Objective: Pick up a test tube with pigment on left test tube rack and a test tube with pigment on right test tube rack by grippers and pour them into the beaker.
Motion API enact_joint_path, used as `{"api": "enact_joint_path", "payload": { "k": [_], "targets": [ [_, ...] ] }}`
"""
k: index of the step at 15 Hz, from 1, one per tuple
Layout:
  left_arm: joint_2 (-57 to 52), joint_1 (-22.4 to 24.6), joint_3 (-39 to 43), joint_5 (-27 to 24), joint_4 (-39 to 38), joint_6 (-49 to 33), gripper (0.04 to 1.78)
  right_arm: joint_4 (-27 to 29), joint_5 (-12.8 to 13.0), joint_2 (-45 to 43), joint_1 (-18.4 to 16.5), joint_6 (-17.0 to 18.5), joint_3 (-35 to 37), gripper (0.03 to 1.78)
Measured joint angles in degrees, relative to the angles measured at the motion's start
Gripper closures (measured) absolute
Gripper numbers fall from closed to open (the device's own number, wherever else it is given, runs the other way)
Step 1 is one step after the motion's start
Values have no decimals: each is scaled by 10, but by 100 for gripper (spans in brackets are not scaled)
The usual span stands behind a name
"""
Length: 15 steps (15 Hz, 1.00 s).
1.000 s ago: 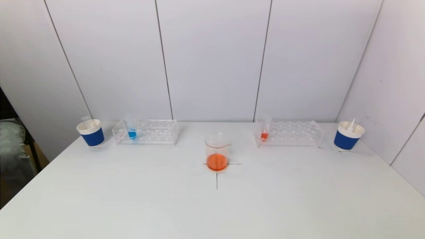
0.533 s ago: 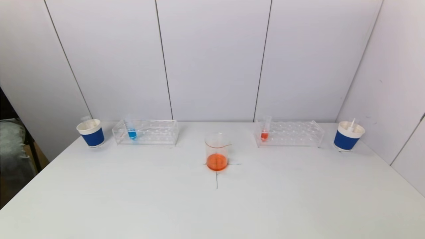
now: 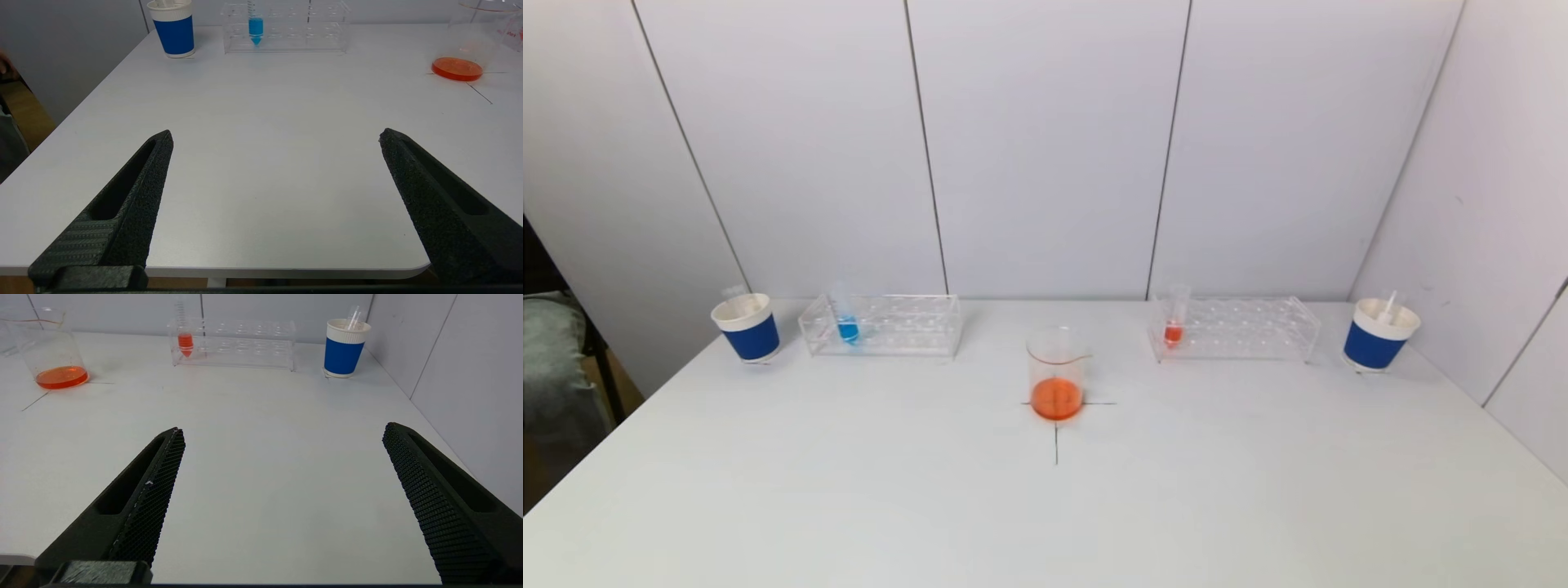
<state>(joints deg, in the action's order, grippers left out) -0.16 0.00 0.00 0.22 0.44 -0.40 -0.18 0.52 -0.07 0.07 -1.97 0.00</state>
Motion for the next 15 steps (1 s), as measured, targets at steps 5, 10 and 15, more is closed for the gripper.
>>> {"api": "enact_joint_path", "payload": {
  "k": [5, 10, 15],
  "targets": [
    [0, 0, 0, 0, 0, 0, 6, 0, -1, 0, 0, -1, 0, 5],
    [0, 0, 0, 0, 0, 0, 6, -2, 4, 0, 0, 19, 0, 5],
    [0, 0, 0, 0, 0, 0, 6, -1, 4, 0, 0, 27, 0, 5]
  ]
}}
